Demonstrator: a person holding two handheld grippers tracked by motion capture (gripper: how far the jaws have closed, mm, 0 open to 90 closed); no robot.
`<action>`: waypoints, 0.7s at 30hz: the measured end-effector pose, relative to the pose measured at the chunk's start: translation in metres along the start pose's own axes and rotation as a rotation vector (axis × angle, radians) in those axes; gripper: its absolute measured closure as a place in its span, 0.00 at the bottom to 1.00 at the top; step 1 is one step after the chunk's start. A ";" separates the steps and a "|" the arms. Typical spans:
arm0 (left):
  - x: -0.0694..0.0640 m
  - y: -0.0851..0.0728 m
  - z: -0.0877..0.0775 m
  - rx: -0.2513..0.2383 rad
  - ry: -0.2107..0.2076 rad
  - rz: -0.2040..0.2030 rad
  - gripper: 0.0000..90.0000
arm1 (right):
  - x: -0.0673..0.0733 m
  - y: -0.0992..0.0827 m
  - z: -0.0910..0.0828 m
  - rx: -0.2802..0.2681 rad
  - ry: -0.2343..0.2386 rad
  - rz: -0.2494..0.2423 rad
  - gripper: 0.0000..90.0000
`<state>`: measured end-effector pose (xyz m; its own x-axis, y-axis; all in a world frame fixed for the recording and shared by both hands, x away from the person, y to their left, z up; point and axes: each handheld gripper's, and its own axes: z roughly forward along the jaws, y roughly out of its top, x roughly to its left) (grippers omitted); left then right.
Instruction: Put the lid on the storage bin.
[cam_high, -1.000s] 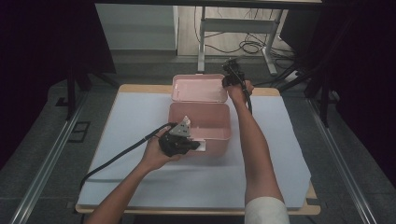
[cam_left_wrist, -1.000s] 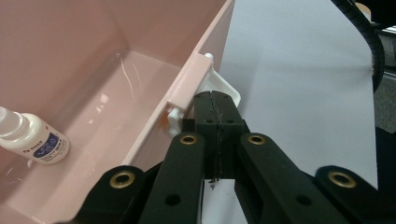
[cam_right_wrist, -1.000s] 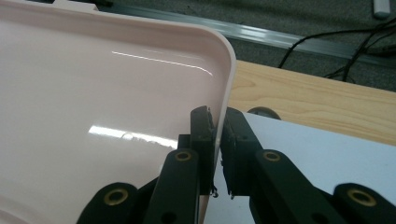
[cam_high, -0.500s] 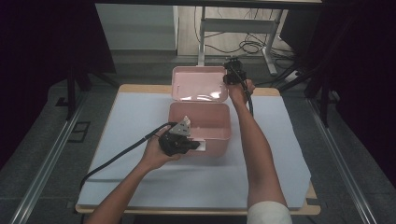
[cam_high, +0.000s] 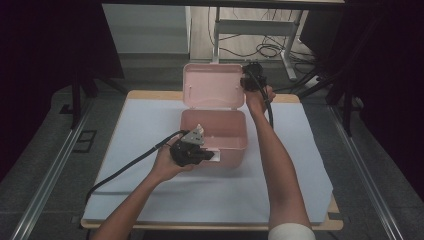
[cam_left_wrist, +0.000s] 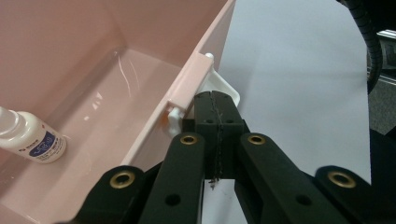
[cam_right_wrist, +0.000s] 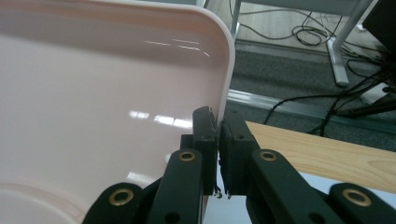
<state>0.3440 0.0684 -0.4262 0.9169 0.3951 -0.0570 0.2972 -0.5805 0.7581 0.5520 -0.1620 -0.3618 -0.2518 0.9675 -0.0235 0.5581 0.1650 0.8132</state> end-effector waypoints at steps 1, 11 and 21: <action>0.000 0.000 0.000 0.001 0.000 0.000 1.00 | 0.000 0.000 -0.003 -0.011 -0.001 0.001 0.96; 0.001 0.000 0.000 0.007 0.000 0.007 1.00 | 0.005 -0.008 -0.023 -0.110 -0.011 0.004 0.97; 0.001 0.000 0.000 0.001 -0.003 0.000 1.00 | 0.006 -0.017 -0.042 -0.186 -0.012 0.002 0.97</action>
<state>0.3445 0.0688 -0.4260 0.9175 0.3933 -0.0587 0.2976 -0.5812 0.7574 0.5080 -0.1670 -0.3518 -0.2408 0.9702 -0.0281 0.4021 0.1261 0.9069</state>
